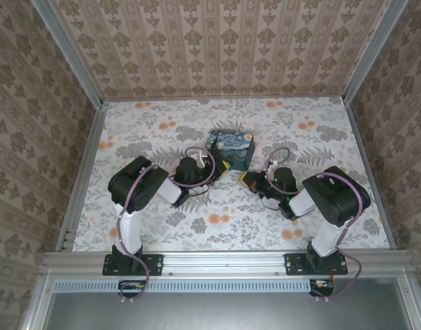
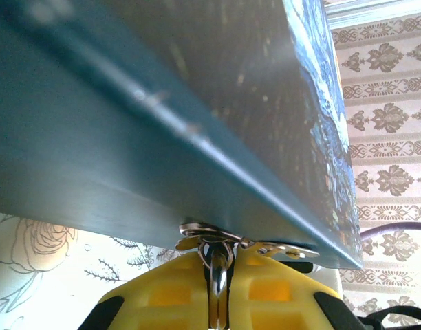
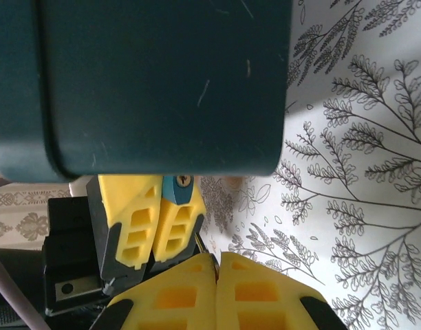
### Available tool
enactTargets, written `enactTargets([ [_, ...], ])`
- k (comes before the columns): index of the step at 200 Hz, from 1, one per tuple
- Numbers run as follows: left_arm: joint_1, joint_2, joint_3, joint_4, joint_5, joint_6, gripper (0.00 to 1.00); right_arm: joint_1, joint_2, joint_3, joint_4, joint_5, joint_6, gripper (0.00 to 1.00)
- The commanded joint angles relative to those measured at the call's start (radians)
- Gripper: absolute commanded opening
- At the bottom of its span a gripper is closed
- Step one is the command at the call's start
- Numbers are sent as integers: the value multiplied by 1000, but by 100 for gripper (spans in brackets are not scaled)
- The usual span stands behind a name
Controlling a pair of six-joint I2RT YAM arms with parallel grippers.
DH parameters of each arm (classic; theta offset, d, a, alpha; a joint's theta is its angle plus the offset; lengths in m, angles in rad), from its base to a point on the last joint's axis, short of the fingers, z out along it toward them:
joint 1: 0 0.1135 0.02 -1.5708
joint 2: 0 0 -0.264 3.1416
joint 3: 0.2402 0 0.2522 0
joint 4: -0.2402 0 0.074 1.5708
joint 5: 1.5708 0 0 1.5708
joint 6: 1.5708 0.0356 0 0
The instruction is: Unlock a padlock with a key
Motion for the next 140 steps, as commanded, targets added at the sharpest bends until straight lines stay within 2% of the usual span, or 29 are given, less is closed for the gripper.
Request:
enactTargets([
  [1, -5, -19, 18, 39, 25, -27, 0, 8, 27, 27, 37, 25, 6, 0],
  [140, -22, -25, 5, 42, 16, -32, 0, 10, 57, 79, 16, 48, 13, 0],
])
